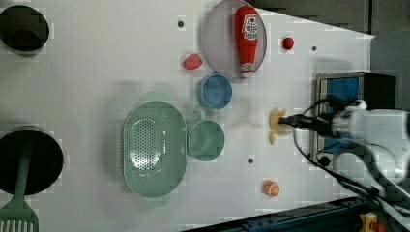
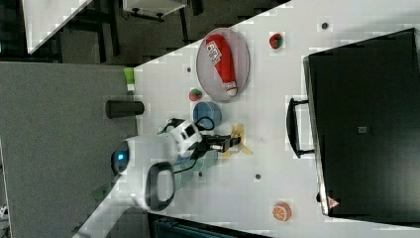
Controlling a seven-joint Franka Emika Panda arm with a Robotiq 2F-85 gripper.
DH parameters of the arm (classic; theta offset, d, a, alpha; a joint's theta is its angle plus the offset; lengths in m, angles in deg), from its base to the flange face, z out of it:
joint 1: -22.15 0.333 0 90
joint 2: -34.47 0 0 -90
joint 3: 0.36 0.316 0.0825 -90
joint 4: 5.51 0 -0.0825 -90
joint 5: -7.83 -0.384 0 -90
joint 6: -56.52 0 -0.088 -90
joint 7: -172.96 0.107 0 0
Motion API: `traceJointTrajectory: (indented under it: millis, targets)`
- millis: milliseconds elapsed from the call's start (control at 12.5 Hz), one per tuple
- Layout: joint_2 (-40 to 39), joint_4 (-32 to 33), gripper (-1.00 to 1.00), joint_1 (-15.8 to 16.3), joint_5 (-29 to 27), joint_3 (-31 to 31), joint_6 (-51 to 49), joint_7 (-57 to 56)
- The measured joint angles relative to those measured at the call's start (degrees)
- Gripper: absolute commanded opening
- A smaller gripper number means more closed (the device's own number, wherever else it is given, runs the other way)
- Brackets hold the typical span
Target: Pick Banana and place it in mug.
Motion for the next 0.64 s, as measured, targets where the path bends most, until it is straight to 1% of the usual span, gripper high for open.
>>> traceJointTrajectory:
  millis: [240,320,480,640]
  targets:
    - [11.75,-3.25,-0.45,-0.61,-0.67,-0.71,-15.14,0.00]
    - [14.90,-5.04,-0.45,-1.23,0.13,-0.10,-19.56,0.11]
    - [19.77,-7.50,-0.45,-1.00,0.40,0.49,-26.49,0.17]
    - [21.41,-10.52,-0.45,-1.61,-0.44,2.37,-30.77,0.39]
